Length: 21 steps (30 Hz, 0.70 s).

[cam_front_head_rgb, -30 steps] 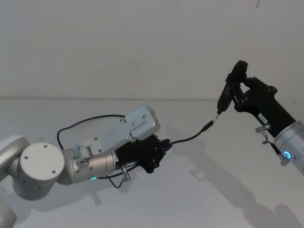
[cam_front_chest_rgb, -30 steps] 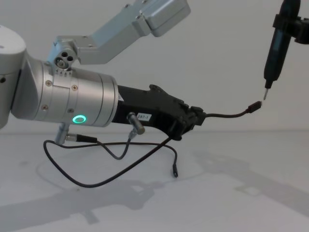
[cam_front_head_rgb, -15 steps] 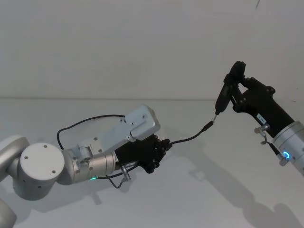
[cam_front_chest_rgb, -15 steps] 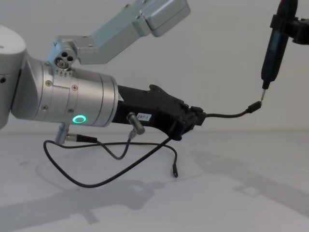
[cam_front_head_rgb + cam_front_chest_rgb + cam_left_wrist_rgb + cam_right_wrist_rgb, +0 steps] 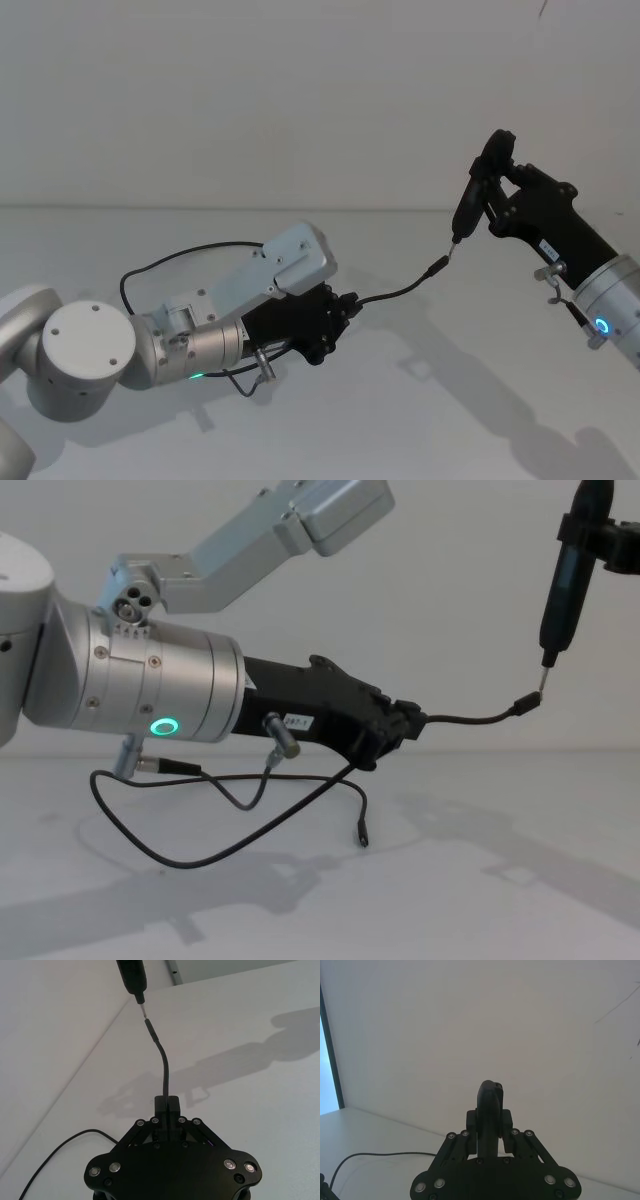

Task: Pick up the data cable with the one hand.

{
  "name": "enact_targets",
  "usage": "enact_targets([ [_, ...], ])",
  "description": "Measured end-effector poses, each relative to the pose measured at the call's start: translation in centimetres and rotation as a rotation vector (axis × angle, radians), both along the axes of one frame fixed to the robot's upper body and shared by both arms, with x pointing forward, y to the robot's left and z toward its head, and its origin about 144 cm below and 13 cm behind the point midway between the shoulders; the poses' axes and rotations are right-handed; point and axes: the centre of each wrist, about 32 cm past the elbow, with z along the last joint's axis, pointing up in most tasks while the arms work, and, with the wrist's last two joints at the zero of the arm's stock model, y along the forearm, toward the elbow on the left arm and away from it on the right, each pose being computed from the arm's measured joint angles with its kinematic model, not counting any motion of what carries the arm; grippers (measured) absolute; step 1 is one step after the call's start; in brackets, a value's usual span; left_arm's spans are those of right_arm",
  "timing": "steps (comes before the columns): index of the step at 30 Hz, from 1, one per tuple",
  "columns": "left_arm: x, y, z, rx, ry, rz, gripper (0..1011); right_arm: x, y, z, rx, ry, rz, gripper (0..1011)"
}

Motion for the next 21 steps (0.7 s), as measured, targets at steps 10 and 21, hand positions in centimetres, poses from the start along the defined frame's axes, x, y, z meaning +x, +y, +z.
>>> enact_targets([
  [10, 0.00, 0.00, 0.00, 0.000, 0.000, 0.000, 35, 0.01, 0.00, 0.03, -0.002, 0.003, -0.002, 279],
  [21, 0.00, 0.00, 0.00, 0.000, 0.000, 0.000, 35, 0.02, 0.01, 0.05, -0.002, 0.004, -0.004, 279],
])
